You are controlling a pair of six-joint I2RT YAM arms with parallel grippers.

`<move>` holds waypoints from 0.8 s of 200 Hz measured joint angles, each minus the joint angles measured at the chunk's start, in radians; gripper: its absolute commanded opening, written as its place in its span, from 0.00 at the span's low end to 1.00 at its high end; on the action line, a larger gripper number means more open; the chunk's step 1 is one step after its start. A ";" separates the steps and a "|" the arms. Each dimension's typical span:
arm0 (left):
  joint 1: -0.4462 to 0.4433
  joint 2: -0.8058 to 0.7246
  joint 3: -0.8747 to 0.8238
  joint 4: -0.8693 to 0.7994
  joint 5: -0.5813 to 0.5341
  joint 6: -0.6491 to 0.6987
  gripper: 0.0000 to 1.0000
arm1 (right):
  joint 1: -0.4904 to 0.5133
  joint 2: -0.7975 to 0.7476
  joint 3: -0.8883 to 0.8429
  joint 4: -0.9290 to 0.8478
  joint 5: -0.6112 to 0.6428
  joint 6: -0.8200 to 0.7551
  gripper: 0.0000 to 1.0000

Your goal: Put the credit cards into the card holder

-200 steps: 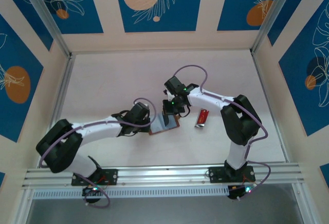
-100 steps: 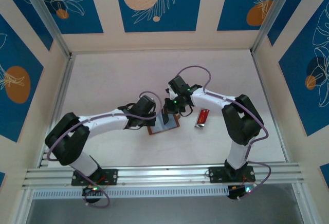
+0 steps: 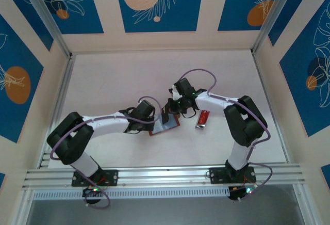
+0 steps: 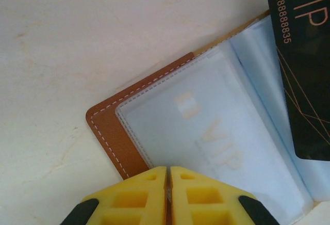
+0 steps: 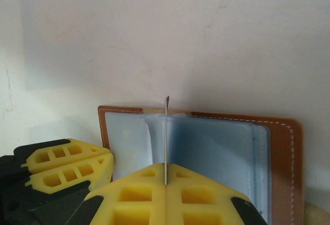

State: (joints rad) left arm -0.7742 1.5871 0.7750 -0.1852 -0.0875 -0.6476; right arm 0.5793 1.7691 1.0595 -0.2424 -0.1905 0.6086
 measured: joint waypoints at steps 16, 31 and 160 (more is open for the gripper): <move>0.000 0.000 -0.005 0.013 -0.003 0.000 0.09 | -0.004 0.000 -0.009 0.025 -0.006 0.007 0.00; 0.000 0.000 -0.006 0.019 -0.003 0.000 0.09 | -0.004 0.000 -0.016 0.049 -0.015 0.014 0.00; 0.000 0.000 -0.016 0.043 -0.010 -0.002 0.09 | -0.004 0.019 -0.032 0.130 -0.046 0.039 0.00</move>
State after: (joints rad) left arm -0.7742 1.5871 0.7589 -0.1417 -0.0971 -0.6495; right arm 0.5755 1.7878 1.0279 -0.1120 -0.2363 0.6476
